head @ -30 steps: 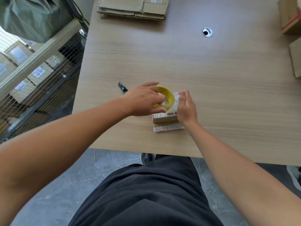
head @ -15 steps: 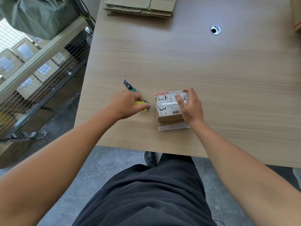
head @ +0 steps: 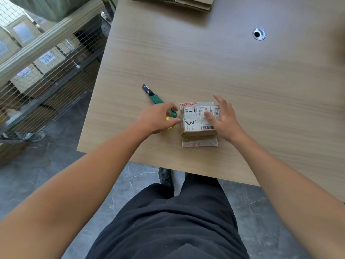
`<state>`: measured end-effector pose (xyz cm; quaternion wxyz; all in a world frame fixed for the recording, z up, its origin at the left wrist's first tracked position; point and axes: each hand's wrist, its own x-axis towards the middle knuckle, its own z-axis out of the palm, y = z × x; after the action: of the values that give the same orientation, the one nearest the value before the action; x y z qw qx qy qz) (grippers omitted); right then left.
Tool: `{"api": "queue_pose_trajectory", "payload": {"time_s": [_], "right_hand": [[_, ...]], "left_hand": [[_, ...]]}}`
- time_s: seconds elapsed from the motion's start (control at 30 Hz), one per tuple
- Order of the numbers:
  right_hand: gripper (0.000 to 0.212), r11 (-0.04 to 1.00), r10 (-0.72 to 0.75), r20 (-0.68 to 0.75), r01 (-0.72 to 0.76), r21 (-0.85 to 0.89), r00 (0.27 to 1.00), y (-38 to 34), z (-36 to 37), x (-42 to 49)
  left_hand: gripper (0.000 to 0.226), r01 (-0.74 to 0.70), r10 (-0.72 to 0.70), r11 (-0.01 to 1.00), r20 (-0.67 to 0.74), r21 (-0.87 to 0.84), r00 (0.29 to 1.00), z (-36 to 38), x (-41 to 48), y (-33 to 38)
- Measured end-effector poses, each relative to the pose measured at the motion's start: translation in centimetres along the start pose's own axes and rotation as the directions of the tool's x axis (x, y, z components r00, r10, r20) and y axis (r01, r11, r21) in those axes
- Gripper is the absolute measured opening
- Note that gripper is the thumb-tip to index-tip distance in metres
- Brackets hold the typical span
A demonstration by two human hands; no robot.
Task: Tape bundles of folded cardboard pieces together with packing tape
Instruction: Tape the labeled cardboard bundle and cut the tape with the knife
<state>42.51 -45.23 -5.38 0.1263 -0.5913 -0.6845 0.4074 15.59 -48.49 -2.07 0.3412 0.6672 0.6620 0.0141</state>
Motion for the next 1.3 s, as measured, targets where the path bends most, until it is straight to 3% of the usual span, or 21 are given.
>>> {"api": "queue_pose_trajectory", "payload": {"time_s": [0.13,0.23,0.33,0.43,0.5,0.53,0.57,0.6,0.63,0.7,0.77,0.9,1.07,1.17,1.3], "right_hand": [[0.057,0.999,-0.035,-0.053,0.034,-0.015,0.998,-0.1,0.1,0.4],[0.049,0.977,-0.035,-0.084,0.052,0.207,0.996,-0.4,-0.8,3.2],[0.042,0.887,0.024,-0.087,0.019,0.461,0.996,-0.3,-2.4,6.7],[0.032,0.742,0.239,-0.224,-0.029,0.670,0.945,0.0,-3.7,7.8],[0.033,0.834,0.343,-0.487,-0.022,0.552,0.803,0.7,-4.0,5.8],[0.032,0.918,0.287,-0.619,-0.026,0.395,0.731,1.1,-3.4,4.0],[0.028,0.979,0.144,-0.695,0.001,0.205,0.704,1.2,-2.3,1.8],[0.022,0.996,-0.040,-0.670,0.080,0.029,0.742,1.1,-0.8,-0.4],[0.018,0.978,-0.207,-0.548,0.193,-0.084,0.811,0.7,0.9,-2.1],[0.020,0.920,-0.392,-0.208,0.375,-0.116,0.896,-0.8,4.5,-3.5],[0.027,0.881,-0.468,-0.010,0.467,-0.073,0.883,-3.1,7.5,-2.1],[0.041,0.848,-0.511,0.096,0.519,-0.109,0.854,-7.2,10.6,3.0],[0.059,0.716,-0.484,0.219,0.527,-0.458,0.847,-9.3,12.4,8.5],[0.054,0.657,-0.445,0.203,0.472,-0.588,0.872,-9.0,12.7,9.5],[0.039,0.679,-0.385,0.198,0.422,-0.601,0.901,-8.2,10.8,8.6]], "left_hand": [[0.040,-0.066,0.064,0.997,-0.035,-0.045,0.997,0.1,0.8,1.1],[0.025,-0.034,0.027,0.997,-0.101,-0.074,0.995,-0.5,2.7,1.4],[0.014,-0.006,-0.005,0.994,-0.095,-0.108,0.995,-1.8,5.9,2.2],[0.016,-0.025,0.019,0.994,-0.058,-0.105,0.998,-3.1,8.7,2.8],[0.018,-0.043,0.039,0.996,-0.049,-0.082,0.998,-3.9,9.8,3.1],[0.020,-0.052,0.050,0.997,-0.041,-0.062,0.998,-4.3,10.2,3.2],[0.021,-0.065,0.063,0.997,-0.032,-0.039,0.997,-4.8,10.5,3.4],[0.022,-0.077,0.076,0.997,-0.021,-0.022,0.997,-5.2,10.9,3.6],[0.023,-0.090,0.089,0.996,-0.009,-0.013,0.996,-5.8,11.2,3.8],[0.023,-0.123,0.123,0.992,0.034,0.003,0.992,-6.9,12.1,4.1],[0.021,-0.163,0.159,0.986,0.109,0.026,0.981,-8.2,13.1,4.4],[0.015,-0.224,0.214,0.974,0.196,0.028,0.957,-10.8,15.0,4.4],[0.021,-0.334,0.291,0.926,0.228,0.179,0.929,-11.6,16.9,4.6],[0.022,-0.369,0.326,0.908,0.220,0.199,0.919,-11.8,17.1,4.8],[0.023,-0.376,0.341,0.905,0.192,0.198,0.920,-11.6,17.1,5.0]]}}
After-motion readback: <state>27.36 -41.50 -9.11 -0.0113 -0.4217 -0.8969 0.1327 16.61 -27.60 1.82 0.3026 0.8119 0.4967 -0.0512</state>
